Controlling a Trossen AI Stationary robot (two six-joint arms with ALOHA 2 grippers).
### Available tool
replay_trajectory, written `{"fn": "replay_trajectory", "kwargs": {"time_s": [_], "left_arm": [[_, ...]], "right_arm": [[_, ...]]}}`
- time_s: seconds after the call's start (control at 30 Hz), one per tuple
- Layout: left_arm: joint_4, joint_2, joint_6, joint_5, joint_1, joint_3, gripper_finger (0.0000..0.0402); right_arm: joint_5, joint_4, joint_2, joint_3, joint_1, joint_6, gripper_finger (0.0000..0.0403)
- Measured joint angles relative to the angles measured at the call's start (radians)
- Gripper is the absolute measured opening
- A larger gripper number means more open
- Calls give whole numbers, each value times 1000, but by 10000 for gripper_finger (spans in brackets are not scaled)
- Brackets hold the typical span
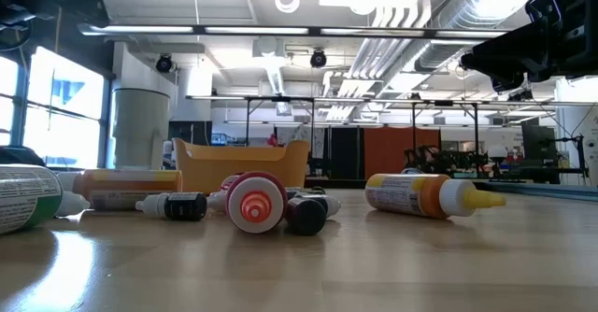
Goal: Pick & Place food coloring
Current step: Put the large red food coloring bottle into the yellow bin
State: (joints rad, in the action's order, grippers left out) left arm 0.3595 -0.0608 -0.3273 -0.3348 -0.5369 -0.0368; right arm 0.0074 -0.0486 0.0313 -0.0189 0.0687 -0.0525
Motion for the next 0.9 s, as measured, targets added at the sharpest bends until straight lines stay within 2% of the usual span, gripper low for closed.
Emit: {"fn": "replay_trajectory", "kwargs": {"time_s": [0.1,0.2,0.4,0.5,0.67,0.9], "left_arm": [[0,0,45,-34,0,0,183],[1,0,70,-115,0,0,183],[9,0,77,-452,0,0,183],[11,-1,126,-566,0,0,183],[71,-1,125,-579,0,-14,183],[23,-1,72,-618,0,-174,183]], "right_arm": [[0,0,0,0,0,0,142],[0,0,0,0,0,0,142],[0,0,0,0,0,0,142],[0,0,0,0,0,0,142],[0,0,0,0,0,0,142],[0,0,0,0,0,0,142]]}}
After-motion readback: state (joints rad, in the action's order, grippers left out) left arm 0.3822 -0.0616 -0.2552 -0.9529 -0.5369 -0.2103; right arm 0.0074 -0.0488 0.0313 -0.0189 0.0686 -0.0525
